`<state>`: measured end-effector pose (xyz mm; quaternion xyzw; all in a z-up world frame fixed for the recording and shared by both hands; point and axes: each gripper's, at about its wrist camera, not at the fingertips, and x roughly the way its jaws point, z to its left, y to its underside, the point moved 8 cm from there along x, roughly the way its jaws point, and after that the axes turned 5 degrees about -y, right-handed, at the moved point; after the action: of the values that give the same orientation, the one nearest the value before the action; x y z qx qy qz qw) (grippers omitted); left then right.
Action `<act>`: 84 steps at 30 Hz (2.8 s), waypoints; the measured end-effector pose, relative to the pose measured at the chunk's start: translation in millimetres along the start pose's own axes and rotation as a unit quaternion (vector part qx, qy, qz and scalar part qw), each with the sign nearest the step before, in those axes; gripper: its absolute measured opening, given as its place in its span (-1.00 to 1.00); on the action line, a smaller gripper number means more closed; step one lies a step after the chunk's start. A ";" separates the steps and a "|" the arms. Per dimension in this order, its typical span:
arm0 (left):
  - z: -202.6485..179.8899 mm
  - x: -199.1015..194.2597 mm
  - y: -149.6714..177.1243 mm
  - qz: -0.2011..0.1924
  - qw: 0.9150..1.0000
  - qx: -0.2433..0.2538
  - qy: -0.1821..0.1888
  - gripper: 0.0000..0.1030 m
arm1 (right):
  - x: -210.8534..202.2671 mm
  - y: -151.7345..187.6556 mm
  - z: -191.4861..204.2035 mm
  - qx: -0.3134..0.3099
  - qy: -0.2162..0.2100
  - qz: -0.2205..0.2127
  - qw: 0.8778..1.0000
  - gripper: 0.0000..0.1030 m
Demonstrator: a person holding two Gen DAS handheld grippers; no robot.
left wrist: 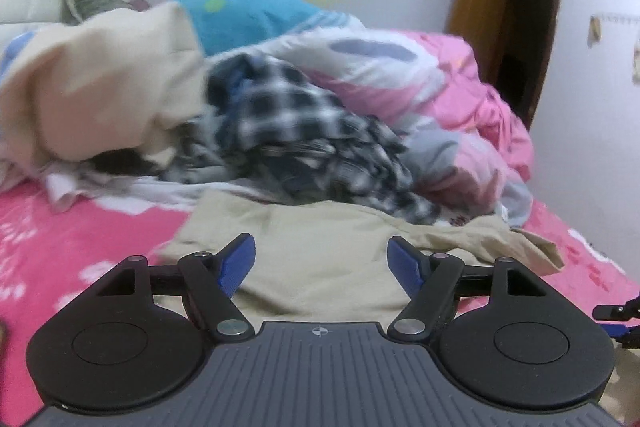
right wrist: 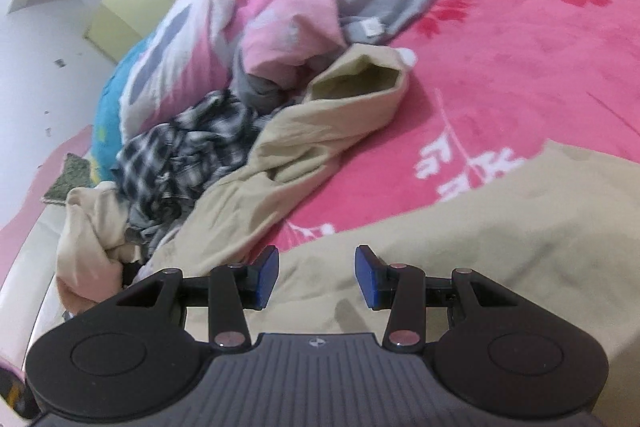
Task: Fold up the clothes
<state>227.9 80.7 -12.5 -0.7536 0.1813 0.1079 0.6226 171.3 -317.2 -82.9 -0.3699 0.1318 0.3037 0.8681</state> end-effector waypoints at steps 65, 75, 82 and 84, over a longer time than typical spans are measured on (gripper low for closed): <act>-33.1 166.4 47.6 0.050 0.995 -0.030 0.082 0.63 | -43.1 -302.0 -22.1 -0.067 0.094 -0.280 0.953 -1.00; -32.2 166.8 47.8 0.051 0.995 -0.034 0.084 0.63 | 17.5 -267.9 -102.3 0.050 0.118 -0.178 0.976 -0.96; -31.6 166.9 47.3 0.051 0.994 -0.036 0.085 0.63 | 20.2 -178.6 -97.3 0.111 0.050 -0.041 0.992 -0.90; -31.2 166.8 46.7 0.052 0.994 -0.037 0.086 0.63 | 19.3 -149.5 -95.0 0.130 0.043 -0.001 0.991 -0.89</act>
<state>358.9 19.6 -112.9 -0.7724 0.2688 0.0815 0.5697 279.4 -458.5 -73.4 -0.2667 0.2069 0.2671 0.9026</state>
